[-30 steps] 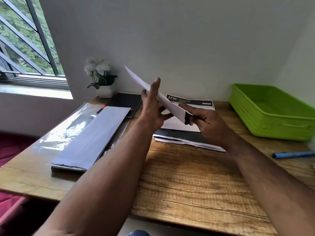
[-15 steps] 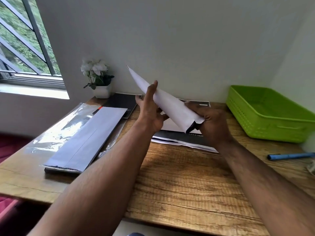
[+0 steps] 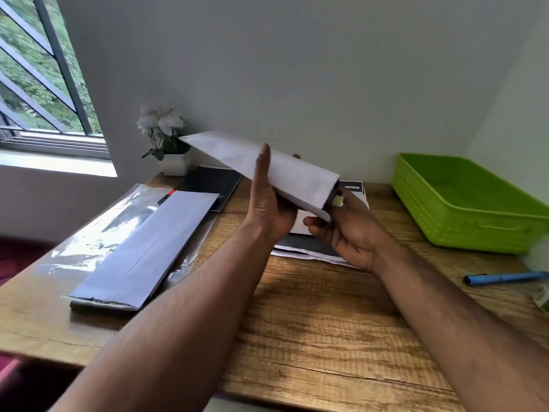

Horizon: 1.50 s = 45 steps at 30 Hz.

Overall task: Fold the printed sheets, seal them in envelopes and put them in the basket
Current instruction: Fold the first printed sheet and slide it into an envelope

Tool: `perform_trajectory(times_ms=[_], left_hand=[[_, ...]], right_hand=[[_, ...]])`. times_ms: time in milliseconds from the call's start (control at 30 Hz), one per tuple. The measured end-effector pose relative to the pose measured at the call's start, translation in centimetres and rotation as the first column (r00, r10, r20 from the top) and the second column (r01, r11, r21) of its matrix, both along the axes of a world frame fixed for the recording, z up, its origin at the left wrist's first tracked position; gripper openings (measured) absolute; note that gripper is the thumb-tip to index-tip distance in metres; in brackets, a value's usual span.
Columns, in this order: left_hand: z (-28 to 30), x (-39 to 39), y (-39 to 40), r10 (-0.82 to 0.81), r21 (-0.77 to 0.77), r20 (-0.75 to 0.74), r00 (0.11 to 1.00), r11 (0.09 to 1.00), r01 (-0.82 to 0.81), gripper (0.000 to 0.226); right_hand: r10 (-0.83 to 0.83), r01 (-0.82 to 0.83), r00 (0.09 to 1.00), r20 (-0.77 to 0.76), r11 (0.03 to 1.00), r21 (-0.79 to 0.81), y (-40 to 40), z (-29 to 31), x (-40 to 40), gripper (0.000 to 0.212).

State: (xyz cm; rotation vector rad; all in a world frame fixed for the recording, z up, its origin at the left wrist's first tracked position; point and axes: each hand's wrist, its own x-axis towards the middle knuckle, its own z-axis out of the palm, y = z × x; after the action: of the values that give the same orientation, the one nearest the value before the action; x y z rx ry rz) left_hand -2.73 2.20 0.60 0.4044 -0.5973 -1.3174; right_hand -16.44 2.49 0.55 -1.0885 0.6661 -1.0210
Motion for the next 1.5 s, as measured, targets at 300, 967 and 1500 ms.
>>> perform_trajectory(times_ms=[300, 967, 1500], left_hand=[[-0.5, 3.2, -0.4, 0.185, 0.080, -0.154, 0.971, 0.981, -0.175, 0.103], [-0.6, 7.5, -0.6, 0.208, -0.037, -0.303, 0.930, 0.973, -0.229, 0.057], [-0.3, 7.0, -0.4, 0.244, 0.032, -0.242, 0.939, 0.969, -0.244, 0.056]], right_hand=[[-0.464, -0.308, 0.054, -0.884, 0.835, -0.457, -4.2, -1.5, -3.8, 0.072], [-0.191, 0.180, 0.970, 0.148, 0.980, 0.083, -1.3, 2.2, -4.3, 0.022], [-0.141, 0.153, 0.978, -0.156, 0.986, 0.067, -2.3, 0.3, -4.4, 0.020]])
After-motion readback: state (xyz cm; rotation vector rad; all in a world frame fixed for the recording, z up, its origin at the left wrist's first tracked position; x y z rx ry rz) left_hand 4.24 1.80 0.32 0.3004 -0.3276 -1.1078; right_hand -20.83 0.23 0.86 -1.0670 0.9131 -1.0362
